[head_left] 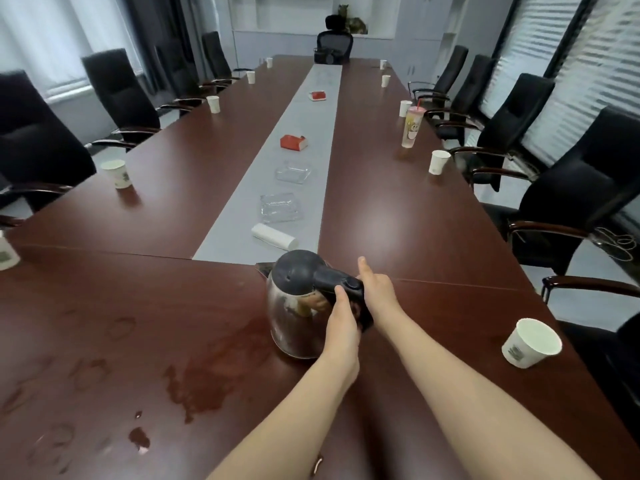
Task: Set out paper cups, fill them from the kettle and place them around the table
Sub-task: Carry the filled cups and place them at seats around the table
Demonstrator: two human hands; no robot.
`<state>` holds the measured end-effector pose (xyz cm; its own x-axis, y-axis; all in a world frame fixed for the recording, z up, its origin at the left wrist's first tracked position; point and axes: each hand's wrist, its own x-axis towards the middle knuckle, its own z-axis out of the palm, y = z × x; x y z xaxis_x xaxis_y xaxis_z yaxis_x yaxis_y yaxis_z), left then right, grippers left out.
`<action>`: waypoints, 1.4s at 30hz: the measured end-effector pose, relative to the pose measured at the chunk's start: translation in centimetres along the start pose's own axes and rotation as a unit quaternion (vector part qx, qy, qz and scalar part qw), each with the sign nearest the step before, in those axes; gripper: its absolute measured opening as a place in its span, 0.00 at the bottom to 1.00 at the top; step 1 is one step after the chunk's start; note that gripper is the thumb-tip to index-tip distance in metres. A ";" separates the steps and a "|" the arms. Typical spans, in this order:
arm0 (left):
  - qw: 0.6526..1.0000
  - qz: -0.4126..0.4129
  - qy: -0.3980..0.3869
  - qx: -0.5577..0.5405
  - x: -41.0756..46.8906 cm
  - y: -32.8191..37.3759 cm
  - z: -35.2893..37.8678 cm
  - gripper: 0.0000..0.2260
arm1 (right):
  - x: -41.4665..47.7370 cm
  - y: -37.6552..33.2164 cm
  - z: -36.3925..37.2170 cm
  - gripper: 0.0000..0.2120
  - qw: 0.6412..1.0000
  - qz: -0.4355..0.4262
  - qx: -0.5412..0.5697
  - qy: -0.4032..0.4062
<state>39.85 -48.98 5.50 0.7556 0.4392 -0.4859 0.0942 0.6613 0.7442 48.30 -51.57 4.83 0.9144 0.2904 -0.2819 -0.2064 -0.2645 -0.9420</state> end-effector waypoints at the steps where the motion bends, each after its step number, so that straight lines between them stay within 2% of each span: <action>1: 1.000 0.013 0.010 0.023 1.0 0.2 0.2 0.23 | 1.0 -0.2 0.2 0.28 1.000 0.000 0.006 -0.009; 5: 0.996 0.047 0.048 0.065 4.4 1.8 0.0 0.23 | 4.5 -1.4 2.0 0.23 0.999 -0.011 0.023 -0.033; 14: 0.988 0.067 0.099 0.094 10.4 5.3 -2.6 0.23 | 9.5 -3.2 7.6 0.23 0.996 -0.008 0.031 -0.079; 21: 0.987 0.068 0.134 0.049 13.4 6.5 -4.1 0.25 | 11.4 -3.7 10.3 0.23 0.994 -0.007 0.018 -0.112; 28: 0.981 0.069 0.177 -0.022 14.5 7.4 -3.7 0.21 | 12.6 -4.1 11.4 0.23 0.989 -0.022 -0.032 -0.141; 36: 0.979 0.101 0.176 -0.008 14.8 7.3 -3.8 0.19 | 13.6 -3.6 11.5 0.23 0.985 -0.013 -0.043 -0.169; 42: 0.979 0.130 0.155 0.012 15.2 6.8 -4.9 0.11 | 13.9 -3.4 11.3 0.25 0.983 -0.002 -0.058 -0.173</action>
<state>48.85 -34.85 0.91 0.5234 0.7567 -0.3917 -0.0564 0.4894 0.8702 57.82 -36.27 2.03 0.7376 0.5819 -0.3426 -0.1437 -0.3605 -0.9216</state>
